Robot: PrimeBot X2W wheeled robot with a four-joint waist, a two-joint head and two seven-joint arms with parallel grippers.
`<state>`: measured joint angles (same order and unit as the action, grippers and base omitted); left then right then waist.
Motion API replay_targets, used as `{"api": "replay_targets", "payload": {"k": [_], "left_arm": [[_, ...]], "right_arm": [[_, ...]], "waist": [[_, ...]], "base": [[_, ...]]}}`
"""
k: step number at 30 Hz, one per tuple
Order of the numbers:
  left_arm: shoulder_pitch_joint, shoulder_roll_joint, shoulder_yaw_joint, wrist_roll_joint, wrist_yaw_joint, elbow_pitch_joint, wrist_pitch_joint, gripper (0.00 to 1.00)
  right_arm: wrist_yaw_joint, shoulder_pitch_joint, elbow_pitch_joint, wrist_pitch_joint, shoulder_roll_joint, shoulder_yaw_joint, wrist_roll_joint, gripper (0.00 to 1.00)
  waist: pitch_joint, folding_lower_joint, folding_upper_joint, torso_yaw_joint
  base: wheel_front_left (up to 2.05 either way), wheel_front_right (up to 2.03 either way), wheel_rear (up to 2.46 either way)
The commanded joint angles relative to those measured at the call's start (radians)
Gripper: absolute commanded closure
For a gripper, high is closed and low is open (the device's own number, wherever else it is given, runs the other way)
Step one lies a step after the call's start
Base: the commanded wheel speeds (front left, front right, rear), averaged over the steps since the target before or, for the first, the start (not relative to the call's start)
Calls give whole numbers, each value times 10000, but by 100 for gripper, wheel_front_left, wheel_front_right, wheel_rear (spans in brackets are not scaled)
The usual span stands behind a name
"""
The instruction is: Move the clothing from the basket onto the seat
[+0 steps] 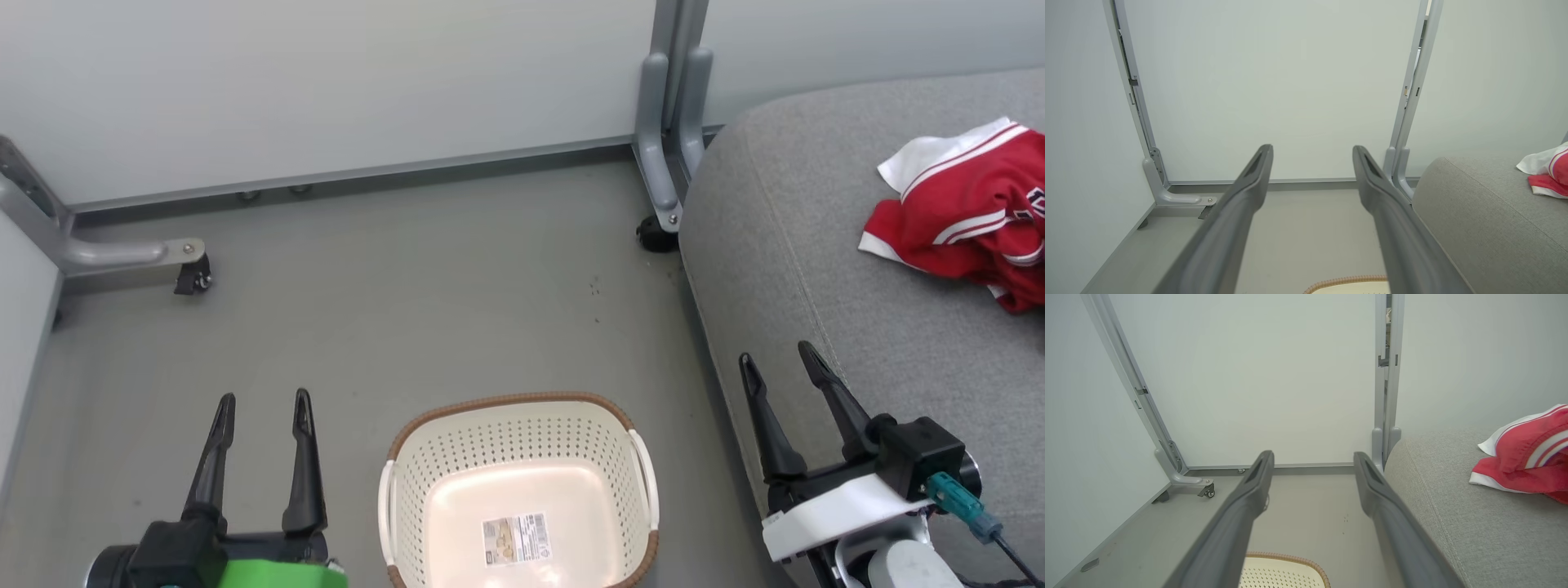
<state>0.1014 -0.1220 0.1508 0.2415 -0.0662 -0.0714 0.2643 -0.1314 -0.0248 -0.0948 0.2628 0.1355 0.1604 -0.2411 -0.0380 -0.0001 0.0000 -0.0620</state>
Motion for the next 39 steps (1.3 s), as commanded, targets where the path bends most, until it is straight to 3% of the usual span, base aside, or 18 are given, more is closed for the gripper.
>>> {"api": "replay_targets", "payload": {"k": [1, 4, 12, 36, 37, 39], "left_arm": [[375, 71, -222, -141, 297, -1, -6, 0], [748, 316, -628, -311, 914, 69, -3, 0], [1442, 648, -1256, -313, 1570, 693, -4, 0], [1339, 710, -1276, -587, 1883, 905, -3, 0], [1419, 717, -1247, -572, 1851, 944, 2, 100], [1441, 731, -1201, -543, 1849, 1134, -2, 100]], "right_arm": [[12, 260, 65, 29, -51, 14, 92, 0], [12, 615, 84, 29, -110, 35, 126, 0], [14, 1518, 9, 29, -77, -22, 263, 0], [12, 1671, 79, 29, -94, -225, 468, 0], [0, 1638, 65, 0, -129, -219, 417, 100], [0, 1677, -99, -6, -158, -196, 390, 100]], "waist": [[710, 1, 0, 546], [920, 1, 0, 516], [1364, 1, 0, 392], [1365, 1, 0, 196], [1365, 1, 0, 198], [1364, 1, 0, 197]], "base": [[0, 0, 0], [0, 0, 0], [0, 0, 0], [0, 0, 0], [0, 0, 0], [0, 0, 0]]}}
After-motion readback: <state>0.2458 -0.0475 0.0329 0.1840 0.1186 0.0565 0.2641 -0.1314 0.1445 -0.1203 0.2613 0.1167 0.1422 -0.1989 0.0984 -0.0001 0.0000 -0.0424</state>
